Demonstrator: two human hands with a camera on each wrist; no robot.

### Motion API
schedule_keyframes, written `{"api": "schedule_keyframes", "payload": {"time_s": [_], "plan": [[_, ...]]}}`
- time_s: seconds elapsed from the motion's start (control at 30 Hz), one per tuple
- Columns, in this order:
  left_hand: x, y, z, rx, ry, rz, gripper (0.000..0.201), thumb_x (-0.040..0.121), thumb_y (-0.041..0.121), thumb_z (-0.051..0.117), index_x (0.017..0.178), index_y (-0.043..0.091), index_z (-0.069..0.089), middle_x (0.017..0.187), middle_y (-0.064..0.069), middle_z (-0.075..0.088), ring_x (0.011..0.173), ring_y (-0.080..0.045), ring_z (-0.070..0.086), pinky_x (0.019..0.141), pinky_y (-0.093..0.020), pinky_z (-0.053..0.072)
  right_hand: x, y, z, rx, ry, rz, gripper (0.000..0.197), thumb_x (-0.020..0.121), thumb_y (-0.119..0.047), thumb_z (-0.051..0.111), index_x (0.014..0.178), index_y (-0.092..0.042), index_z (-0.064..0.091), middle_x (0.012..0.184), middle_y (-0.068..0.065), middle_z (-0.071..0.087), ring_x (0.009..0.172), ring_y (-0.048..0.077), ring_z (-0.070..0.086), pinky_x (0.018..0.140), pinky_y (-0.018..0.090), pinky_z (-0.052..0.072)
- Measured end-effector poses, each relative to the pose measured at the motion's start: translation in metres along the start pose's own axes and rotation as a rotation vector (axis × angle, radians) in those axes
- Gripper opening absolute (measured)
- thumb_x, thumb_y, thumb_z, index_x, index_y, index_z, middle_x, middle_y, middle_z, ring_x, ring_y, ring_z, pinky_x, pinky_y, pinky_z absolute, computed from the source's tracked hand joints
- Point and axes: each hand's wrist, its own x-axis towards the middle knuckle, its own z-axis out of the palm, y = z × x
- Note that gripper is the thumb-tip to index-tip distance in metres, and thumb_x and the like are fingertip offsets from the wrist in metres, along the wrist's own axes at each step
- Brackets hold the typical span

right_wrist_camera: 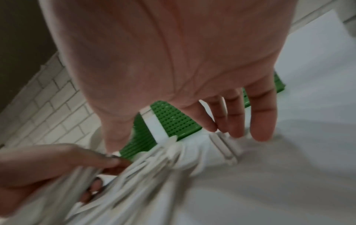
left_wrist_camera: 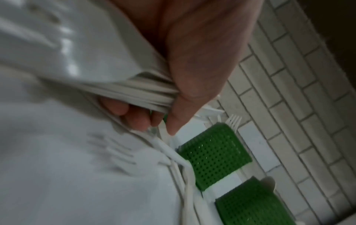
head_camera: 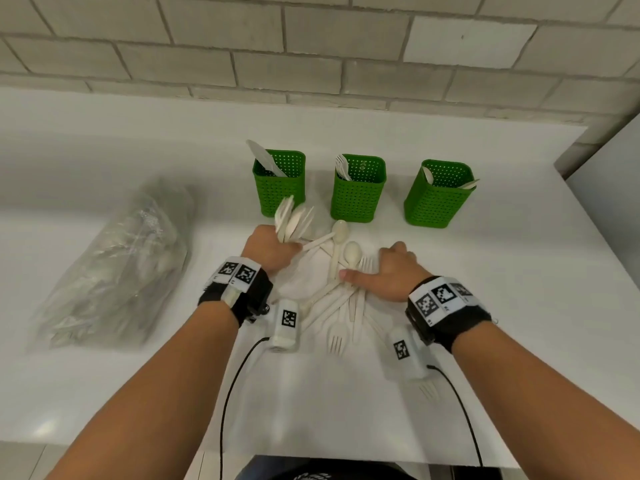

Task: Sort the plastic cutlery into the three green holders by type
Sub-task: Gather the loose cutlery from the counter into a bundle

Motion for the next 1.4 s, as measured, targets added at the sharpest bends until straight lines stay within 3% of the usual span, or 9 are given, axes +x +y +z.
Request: {"api": "schedule_keyframes", "payload": {"time_s": [0.13,0.33,0.43,0.67,0.77,0.97,1.07,1.27,1.4], "plan": [[-0.001,0.005,0.014,0.09,-0.058,-0.04,0.027,0.073,0.027,0.072,0.085,0.003,0.065,0.085,-0.018,0.07,0.08,-0.034,0.068,0.065,-0.03,0.05,-0.006,-0.024,0.02,0.014,-0.004,-0.036,0.094,0.064,-0.08,0.061,0.124,-0.01,0.047,0.127,0.014,0.037,0.119,0.031,0.043,0.094,0.036,0.042],[-0.013,0.009,0.027,0.029,-0.171,-0.022,0.011,0.079,0.016,0.07,0.076,0.006,0.065,0.057,-0.005,0.061,0.043,-0.012,0.057,0.043,-0.016,0.042,0.007,-0.045,0.036,0.172,0.073,-0.026,0.096,0.047,-0.052,0.089,0.123,-0.012,0.047,0.119,0.009,0.044,0.114,0.024,0.045,0.091,0.032,0.046],[-0.016,0.011,0.026,-0.014,-0.18,-0.011,0.014,0.08,0.013,0.07,0.069,0.01,0.063,0.054,-0.002,0.058,0.034,-0.004,0.052,0.039,-0.013,0.04,0.015,-0.046,0.036,0.383,0.084,-0.026,0.076,0.046,-0.036,0.092,0.111,-0.013,0.06,0.111,0.008,0.06,0.103,0.019,0.056,0.084,0.029,0.051],[-0.018,0.005,0.026,-0.125,-0.288,-0.031,0.01,0.076,0.01,0.075,0.074,0.004,0.068,0.058,-0.007,0.059,0.055,-0.018,0.055,0.061,-0.028,0.047,0.017,-0.037,0.035,0.721,0.054,-0.022,0.034,0.056,-0.003,0.086,0.088,-0.003,0.073,0.087,0.012,0.074,0.083,0.026,0.071,0.075,0.039,0.059],[-0.018,0.004,0.025,-0.131,-0.325,-0.006,0.014,0.074,0.009,0.077,0.067,0.004,0.066,0.06,-0.008,0.062,0.06,-0.019,0.059,0.069,-0.032,0.051,0.015,-0.032,0.037,0.807,0.022,-0.073,0.027,0.06,-0.002,0.086,0.084,-0.004,0.075,0.081,0.009,0.074,0.072,0.02,0.07,0.066,0.036,0.06],[-0.03,0.005,0.02,-0.377,-0.403,0.005,0.045,0.059,0.017,0.091,0.097,0.0,0.073,0.094,-0.02,0.074,0.091,-0.034,0.071,0.082,-0.047,0.058,-0.002,-0.031,0.035,0.886,-0.059,-0.242,0.013,0.072,-0.006,0.083,0.073,-0.015,0.073,0.061,-0.005,0.07,0.048,0.003,0.059,0.043,0.018,0.044],[-0.043,0.015,0.016,-0.558,-0.408,0.065,0.037,0.067,-0.001,0.084,0.101,-0.005,0.07,0.097,-0.022,0.073,0.089,-0.033,0.071,0.074,-0.041,0.06,-0.007,-0.036,0.031,0.865,0.057,-0.318,0.015,0.071,-0.006,0.082,0.082,-0.007,0.072,0.071,0.006,0.071,0.055,0.017,0.063,0.047,0.028,0.05],[-0.044,0.037,0.011,-0.678,-0.119,0.319,0.03,0.066,-0.001,0.084,0.094,-0.001,0.071,0.099,-0.02,0.073,0.091,-0.027,0.07,0.08,-0.045,0.059,-0.008,-0.05,-0.002,0.66,0.419,-0.488,0.024,0.064,-0.014,0.086,0.077,-0.003,0.07,0.072,0.012,0.068,0.061,0.026,0.065,0.054,0.042,0.055],[-0.048,0.046,0.009,-0.679,-0.06,0.468,0.033,0.068,-0.004,0.083,0.096,0.007,0.07,0.094,-0.005,0.074,0.089,-0.013,0.071,0.075,-0.025,0.056,-0.004,-0.053,-0.015,0.478,0.528,-0.577,0.027,0.065,-0.025,0.082,0.082,-0.005,0.073,0.083,0.011,0.065,0.077,0.026,0.064,0.066,0.041,0.054]]}}
